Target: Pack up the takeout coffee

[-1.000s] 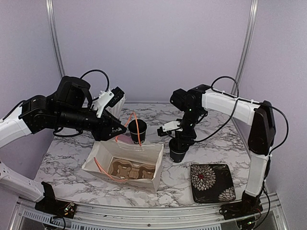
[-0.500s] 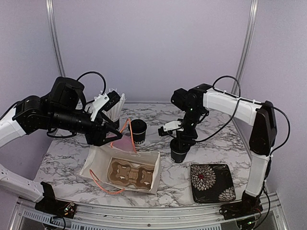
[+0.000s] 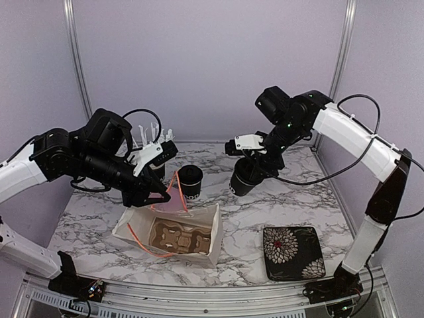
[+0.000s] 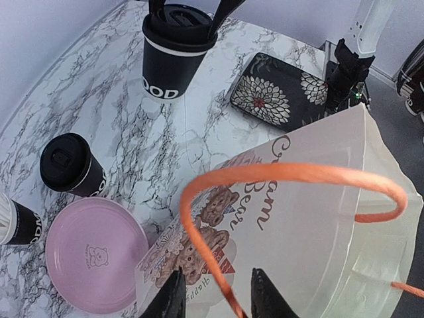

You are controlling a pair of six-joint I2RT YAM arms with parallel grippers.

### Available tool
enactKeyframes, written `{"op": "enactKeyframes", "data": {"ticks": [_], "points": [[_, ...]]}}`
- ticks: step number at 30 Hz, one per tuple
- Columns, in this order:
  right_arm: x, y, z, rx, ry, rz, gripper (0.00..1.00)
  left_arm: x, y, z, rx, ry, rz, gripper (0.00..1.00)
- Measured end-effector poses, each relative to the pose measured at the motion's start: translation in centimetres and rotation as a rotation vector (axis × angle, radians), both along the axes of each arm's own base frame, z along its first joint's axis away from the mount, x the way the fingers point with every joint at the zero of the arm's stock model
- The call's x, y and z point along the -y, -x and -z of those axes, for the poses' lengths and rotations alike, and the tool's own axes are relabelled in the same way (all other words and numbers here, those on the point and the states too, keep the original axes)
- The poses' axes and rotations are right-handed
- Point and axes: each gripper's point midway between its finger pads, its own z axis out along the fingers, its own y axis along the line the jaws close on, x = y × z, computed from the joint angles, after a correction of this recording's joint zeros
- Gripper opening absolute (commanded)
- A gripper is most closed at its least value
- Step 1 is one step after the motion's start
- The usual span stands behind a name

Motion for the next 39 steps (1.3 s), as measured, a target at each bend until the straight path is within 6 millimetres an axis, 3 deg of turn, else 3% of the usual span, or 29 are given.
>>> {"op": "enactKeyframes", "data": {"ticks": [8,11,15,19,22,32,39], "points": [[-0.9,-0.2,-5.5,0.129,-0.136,-0.028,0.73,1.4,0.0,0.8,-0.053,-0.04,0.049,0.32],[-1.0,-0.2,-7.2,0.172,-0.176,-0.032,0.73,1.5,-0.2,0.2,-0.039,-0.036,0.043,0.24],[-1.1,-0.2,-8.2,0.203,-0.205,-0.035,0.72,1.3,-0.5,-1.4,0.01,-0.018,0.041,0.01],[-1.4,-0.5,-8.7,0.215,-0.218,-0.036,0.73,1.1,-0.8,-2.3,0.036,-0.008,0.032,0.0],[-1.8,-0.8,-10.1,0.247,-0.253,-0.038,0.73,0.9,-1.3,-2.7,0.055,-0.012,0.004,0.0],[-2.7,-0.4,-15.0,0.331,-0.401,-0.05,0.74,-1.0,-6.6,-3.8,0.073,0.033,-0.358,0.0],[-2.3,3.6,-21.5,0.383,-0.571,-0.127,0.74,-0.4,-9.3,-3.8,-0.031,0.141,-0.55,0.0]]}}
